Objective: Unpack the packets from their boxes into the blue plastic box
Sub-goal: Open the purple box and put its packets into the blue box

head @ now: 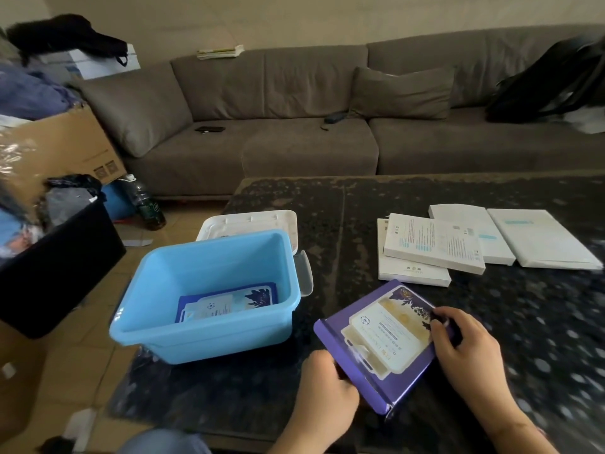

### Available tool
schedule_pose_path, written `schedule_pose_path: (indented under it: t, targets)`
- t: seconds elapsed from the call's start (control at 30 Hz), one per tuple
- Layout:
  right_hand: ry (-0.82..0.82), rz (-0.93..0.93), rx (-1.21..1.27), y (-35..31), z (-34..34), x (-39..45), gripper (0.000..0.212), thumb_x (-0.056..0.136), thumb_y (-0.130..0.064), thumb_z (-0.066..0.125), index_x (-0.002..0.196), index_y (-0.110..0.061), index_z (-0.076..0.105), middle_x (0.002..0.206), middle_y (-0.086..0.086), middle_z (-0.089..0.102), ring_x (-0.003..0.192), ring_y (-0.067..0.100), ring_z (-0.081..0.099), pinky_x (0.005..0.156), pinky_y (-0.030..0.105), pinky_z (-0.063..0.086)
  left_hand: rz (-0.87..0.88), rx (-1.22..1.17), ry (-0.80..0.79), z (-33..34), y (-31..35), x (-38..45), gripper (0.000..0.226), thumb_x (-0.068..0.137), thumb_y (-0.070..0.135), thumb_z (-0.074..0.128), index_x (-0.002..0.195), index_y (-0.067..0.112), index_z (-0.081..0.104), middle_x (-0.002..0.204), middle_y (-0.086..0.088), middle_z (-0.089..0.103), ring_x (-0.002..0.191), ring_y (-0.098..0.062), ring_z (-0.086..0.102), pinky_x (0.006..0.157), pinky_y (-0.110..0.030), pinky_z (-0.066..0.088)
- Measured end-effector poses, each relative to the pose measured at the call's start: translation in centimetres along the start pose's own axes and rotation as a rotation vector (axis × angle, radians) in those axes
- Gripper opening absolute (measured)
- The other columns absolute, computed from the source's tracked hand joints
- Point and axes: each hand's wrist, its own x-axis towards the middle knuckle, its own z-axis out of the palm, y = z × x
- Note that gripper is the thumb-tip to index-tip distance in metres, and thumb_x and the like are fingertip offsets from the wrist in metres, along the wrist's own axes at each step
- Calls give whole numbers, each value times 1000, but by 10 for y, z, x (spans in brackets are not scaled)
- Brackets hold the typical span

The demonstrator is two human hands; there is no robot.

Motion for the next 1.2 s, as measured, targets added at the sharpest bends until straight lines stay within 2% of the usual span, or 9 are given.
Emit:
schedule_pose_path:
  t: [0.17, 0.33, 0.53, 0.7, 0.8, 0.9, 1.0, 1.1, 1.2]
  targets:
    - [-17, -20, -73, 1, 0, 0, 21, 89, -14, 64, 110, -14, 66, 108, 3, 67, 104, 21, 56, 88, 30, 41, -56, -88, -105, -18, -15, -12, 29, 91, 8, 58, 100, 31, 72, 91, 5, 75, 86, -13, 72, 73, -32, 61]
    - [-47, -6, -133, -2, 0, -1, 26, 89, -16, 64, 115, -14, 64, 113, 7, 66, 110, 27, 56, 93, 36, 43, -88, -104, -11, -54, -38, -34, 39, 91, -4, 52, 86, 27, 77, 63, 10, 66, 59, 2, 63, 55, -19, 52]
    - [-69, 37, -179, -14, -3, -4, 26, 88, -13, 66, 113, -10, 65, 115, 14, 66, 108, 34, 57, 94, 42, 45, -91, -183, -16, -91, -55, -60, 54, 84, 3, 59, 102, 52, 72, 89, -6, 75, 77, -14, 60, 71, -25, 56]
    - [77, -242, -107, -52, -4, -38, 29, 77, -5, 76, 105, -8, 69, 119, 7, 64, 117, 25, 54, 104, 41, 41, 1, -247, 4, -135, -63, -99, 38, 82, 3, 66, 107, 29, 77, 84, -4, 77, 57, -6, 57, 59, -10, 43]
    - [-147, -287, 142, -100, -2, -74, 10, 86, -23, 70, 93, -30, 68, 99, -19, 68, 90, 1, 63, 80, 8, 46, 48, -335, 114, -162, -72, -123, 35, 78, 7, 76, 102, 33, 79, 87, -9, 74, 61, -12, 65, 61, -12, 47]
    - [-480, -51, 362, -134, 8, -87, 21, 75, -53, 66, 86, -37, 73, 84, -18, 73, 77, 0, 68, 73, 24, 56, 8, -533, 106, -177, -81, -131, 63, 53, 44, 91, 112, 35, 74, 74, -29, 61, 66, -27, 48, 62, -27, 35]
    - [-736, 114, 601, -165, 6, -90, 63, 54, -79, 69, 89, -27, 78, 80, 11, 75, 66, 26, 67, 63, 50, 52, 12, -729, 135, -178, -76, -125, 83, 38, 42, 98, 115, 23, 74, 77, -28, 54, 71, -27, 48, 64, -27, 37]
    - [-883, 365, 893, -180, -4, -84, 87, 31, -67, 88, 87, -2, 77, 81, 30, 70, 59, 41, 64, 50, 42, 52, 72, -799, 138, -173, -64, -114, 82, 34, 38, 100, 111, 21, 76, 66, -21, 55, 59, -22, 51, 57, -21, 44]
    - [-814, 218, 693, -213, -19, -70, 33, 75, -34, 74, 92, -5, 75, 78, 16, 75, 69, 33, 72, 49, 34, 58, 130, -835, 115, -173, -58, -104, 83, 49, 33, 97, 126, 33, 66, 101, -22, 69, 83, -30, 50, 75, -36, 38]
